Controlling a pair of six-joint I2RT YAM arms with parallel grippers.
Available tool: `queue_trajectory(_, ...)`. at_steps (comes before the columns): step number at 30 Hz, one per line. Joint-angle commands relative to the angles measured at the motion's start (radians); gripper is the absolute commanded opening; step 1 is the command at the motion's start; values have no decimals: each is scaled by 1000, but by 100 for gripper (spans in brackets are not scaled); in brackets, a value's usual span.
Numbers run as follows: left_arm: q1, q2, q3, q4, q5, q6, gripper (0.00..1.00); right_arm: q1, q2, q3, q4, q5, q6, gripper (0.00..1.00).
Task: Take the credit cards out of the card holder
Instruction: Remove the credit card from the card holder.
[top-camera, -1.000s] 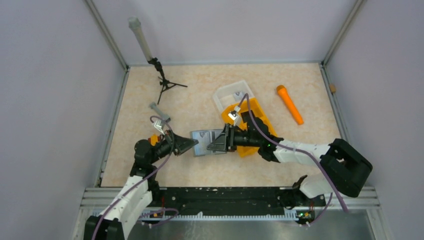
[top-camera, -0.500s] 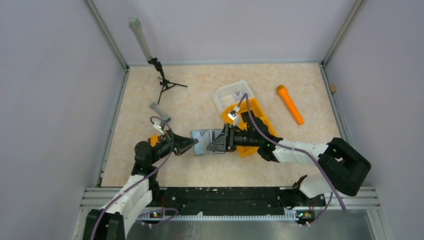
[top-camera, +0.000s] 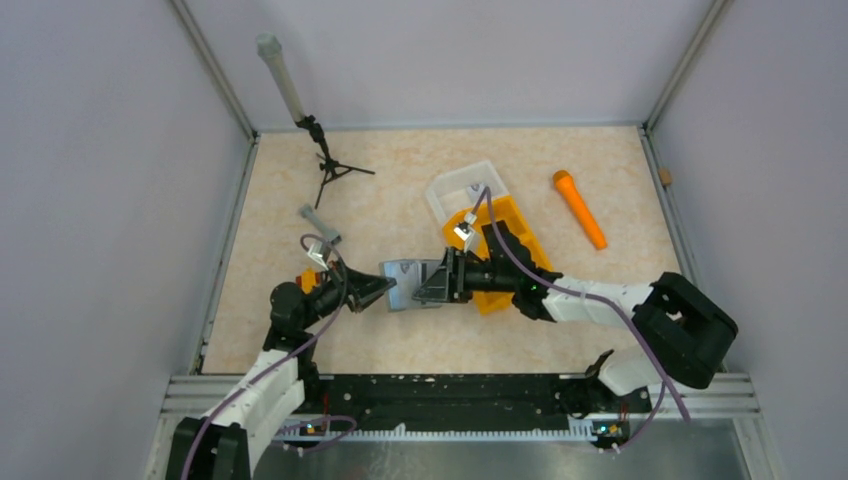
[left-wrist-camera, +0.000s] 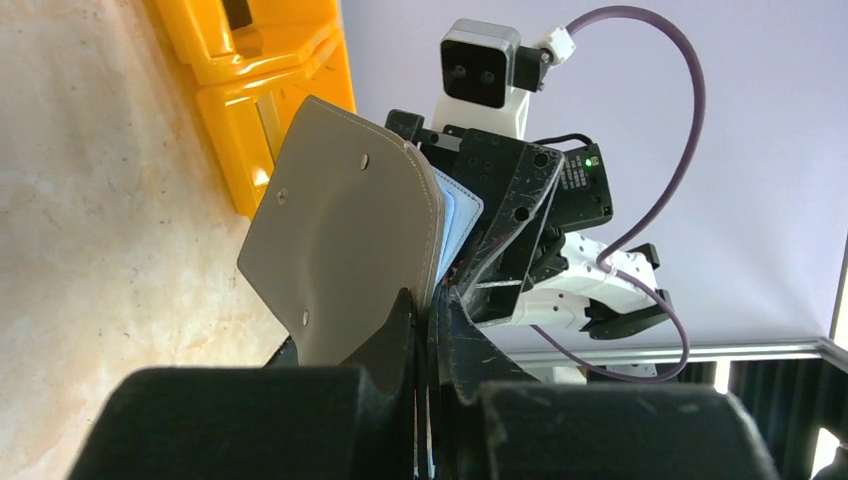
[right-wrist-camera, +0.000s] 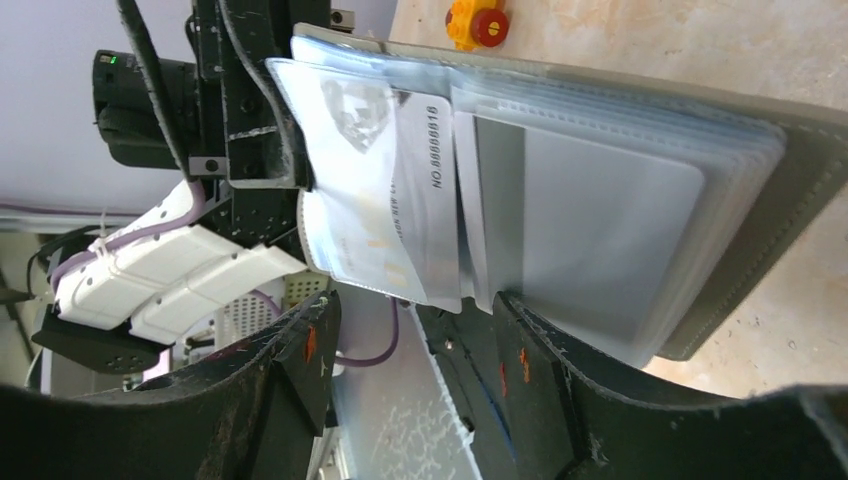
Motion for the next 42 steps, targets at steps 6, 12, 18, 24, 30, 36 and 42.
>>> queue_trajectory(6,2,45,-64,171,9,-67,0,12,92,27,202,-34,68,60)
queue_trajectory(12,2,21,-63,120,5,-51,0,13,92,7,257,-46,106,59)
queue_trajectory(18,2,15,-71,113,3,-50,0,2,84,-34,346,-63,162,49)
queue_trajectory(24,2,14,-73,165,0,-98,0,0,60,-29,249,-44,136,52)
queue_trajectory(30,2,-17,-64,183,-22,-136,0,4,33,-29,141,-23,88,60)
queue_trajectory(36,2,-18,-76,197,-29,-152,0,16,51,-17,242,-39,128,61)
queue_trajectory(42,0,-15,-82,182,-22,-149,0,19,85,5,329,-56,169,61)
